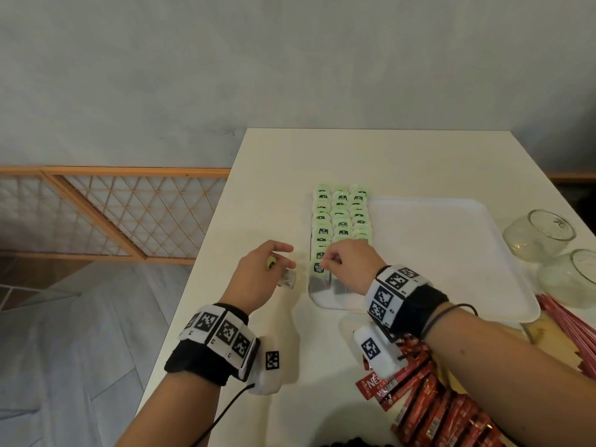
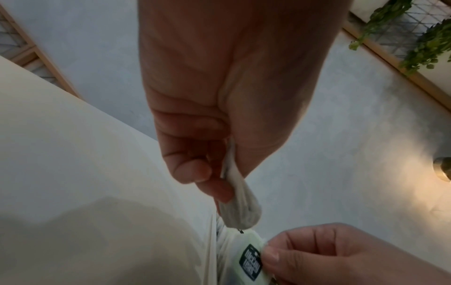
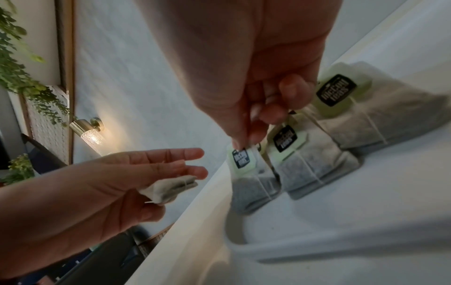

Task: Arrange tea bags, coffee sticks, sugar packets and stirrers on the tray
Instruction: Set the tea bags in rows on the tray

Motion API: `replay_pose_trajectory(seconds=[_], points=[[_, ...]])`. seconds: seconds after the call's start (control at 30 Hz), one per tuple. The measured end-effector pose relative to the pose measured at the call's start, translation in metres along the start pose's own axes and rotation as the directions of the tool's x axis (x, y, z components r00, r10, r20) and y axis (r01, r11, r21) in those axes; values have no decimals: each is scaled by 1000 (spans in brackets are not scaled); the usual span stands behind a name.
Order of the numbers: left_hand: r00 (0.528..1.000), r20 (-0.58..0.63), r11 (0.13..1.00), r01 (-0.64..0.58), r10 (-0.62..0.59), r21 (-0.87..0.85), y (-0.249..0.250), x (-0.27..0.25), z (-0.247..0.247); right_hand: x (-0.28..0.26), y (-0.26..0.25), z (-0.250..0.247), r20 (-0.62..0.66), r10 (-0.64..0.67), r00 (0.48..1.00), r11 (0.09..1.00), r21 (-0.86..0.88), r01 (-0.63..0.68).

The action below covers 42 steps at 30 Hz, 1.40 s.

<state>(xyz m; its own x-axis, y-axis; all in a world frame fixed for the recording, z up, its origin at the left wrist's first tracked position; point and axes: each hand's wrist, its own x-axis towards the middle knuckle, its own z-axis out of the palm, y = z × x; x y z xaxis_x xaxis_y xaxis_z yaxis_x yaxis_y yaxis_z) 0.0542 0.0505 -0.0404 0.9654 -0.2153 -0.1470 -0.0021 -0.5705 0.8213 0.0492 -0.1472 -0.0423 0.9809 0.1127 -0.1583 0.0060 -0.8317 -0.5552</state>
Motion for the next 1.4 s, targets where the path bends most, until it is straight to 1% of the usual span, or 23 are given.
replay_pose_trajectory(seconds=[0.13,0.2,0.3,0.37,0.43,0.57,0.67,0.7,0.77,0.83,0.9,0.97,1.03,1.1,1.17,1.23,1.33,1.4], points=[[999,41,999,7,-5,-43,6,-2,6,-7,1,-4,-76,-6,997,999,51,9],[998,61,997,14,-9,-70,10,-2,12,-15,1,-8,-107,-38,994,993,111,50],[997,80,997,0,6,-75,22,-1,22,-28,-3,-14,-86,-147,985,975,158,159],[994,108,997,-22,31,-78,31,-1,31,-37,-5,-14,-60,-180,982,972,141,187],[991,135,991,0,18,-136,41,-2,41,-44,-6,-14,-63,-161,985,976,138,169],[986,167,952,76,-27,-295,57,-7,56,-56,8,-16,-147,-123,981,965,213,153],[979,201,922,106,-31,-372,60,-11,57,-62,22,-19,-190,-85,978,962,240,130],[979,204,930,100,-28,-354,58,-11,56,-62,26,-21,-199,-59,978,958,264,112],[984,181,969,35,10,-244,52,-11,53,-61,33,-24,-197,-14,980,940,330,80],[988,134,989,-56,74,-133,43,-10,50,-58,37,-23,-158,2,987,930,363,57],[991,84,994,-107,107,-8,37,-10,46,-57,41,-19,-96,8,995,929,369,28],[993,69,979,-108,97,174,32,-8,42,-56,47,-16,-69,26,997,933,360,1],[993,97,935,-97,68,342,25,-5,39,-56,55,-16,-61,64,996,935,353,-38],[991,130,893,-78,22,443,21,-2,38,-56,63,-16,-49,95,994,938,339,-73],[990,138,870,-56,-14,490,18,1,39,-56,69,-16,-47,123,991,943,315,-103],[990,136,865,-46,-26,499,17,6,42,-55,73,-16,-58,144,988,951,284,-122],[994,107,880,-26,-28,474,17,13,44,-51,79,-17,-83,165,983,953,269,-137],[996,81,900,-9,-30,435,16,16,45,-47,82,-17,-107,189,976,944,295,-150]])
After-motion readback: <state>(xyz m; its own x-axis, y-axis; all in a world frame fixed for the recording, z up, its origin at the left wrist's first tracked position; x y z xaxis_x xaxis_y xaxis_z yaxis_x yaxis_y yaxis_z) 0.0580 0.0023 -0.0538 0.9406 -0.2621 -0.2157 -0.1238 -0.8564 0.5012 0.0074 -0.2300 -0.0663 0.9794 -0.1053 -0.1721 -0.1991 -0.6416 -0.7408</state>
